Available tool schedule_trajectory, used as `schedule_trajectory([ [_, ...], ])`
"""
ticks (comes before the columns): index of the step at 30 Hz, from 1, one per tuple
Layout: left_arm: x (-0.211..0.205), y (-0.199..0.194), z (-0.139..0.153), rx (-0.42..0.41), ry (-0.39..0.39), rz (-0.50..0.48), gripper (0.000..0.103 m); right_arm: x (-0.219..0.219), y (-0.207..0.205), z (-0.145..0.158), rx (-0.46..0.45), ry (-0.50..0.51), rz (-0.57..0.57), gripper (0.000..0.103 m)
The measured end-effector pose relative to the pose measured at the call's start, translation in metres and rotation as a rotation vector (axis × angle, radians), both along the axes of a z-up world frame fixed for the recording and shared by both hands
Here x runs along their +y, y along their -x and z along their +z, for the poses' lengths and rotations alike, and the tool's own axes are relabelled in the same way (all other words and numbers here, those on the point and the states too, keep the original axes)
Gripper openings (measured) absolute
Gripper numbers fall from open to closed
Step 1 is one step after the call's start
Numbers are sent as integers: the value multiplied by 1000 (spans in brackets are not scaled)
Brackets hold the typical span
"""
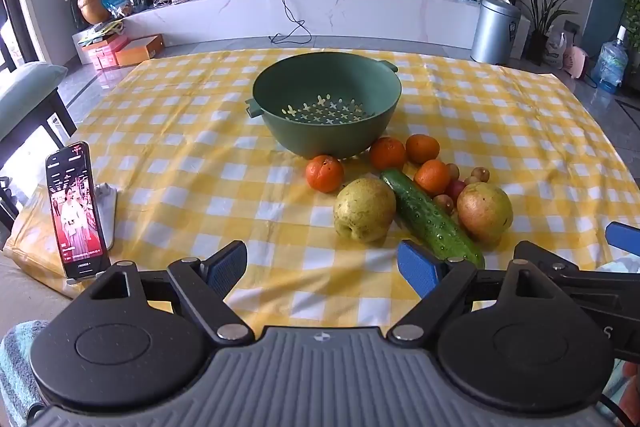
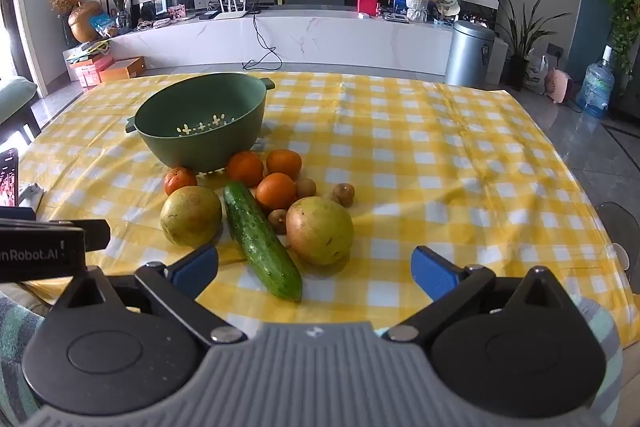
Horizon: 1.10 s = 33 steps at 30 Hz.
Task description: Organize fruits
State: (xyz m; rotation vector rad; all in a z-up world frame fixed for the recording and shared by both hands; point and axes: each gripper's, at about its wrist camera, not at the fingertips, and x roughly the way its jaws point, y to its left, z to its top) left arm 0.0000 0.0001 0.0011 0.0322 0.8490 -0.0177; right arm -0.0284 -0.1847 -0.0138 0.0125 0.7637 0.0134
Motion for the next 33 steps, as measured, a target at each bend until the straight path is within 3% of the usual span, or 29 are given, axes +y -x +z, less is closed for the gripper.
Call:
schedule_trajectory([
  [22,4,-2,-2,15,-3,13,99,-1,-1,0,3,-5,2,99],
  [33,4,-3,-3,30,1,11,88,0,-1,-5,6,-14,1,99],
])
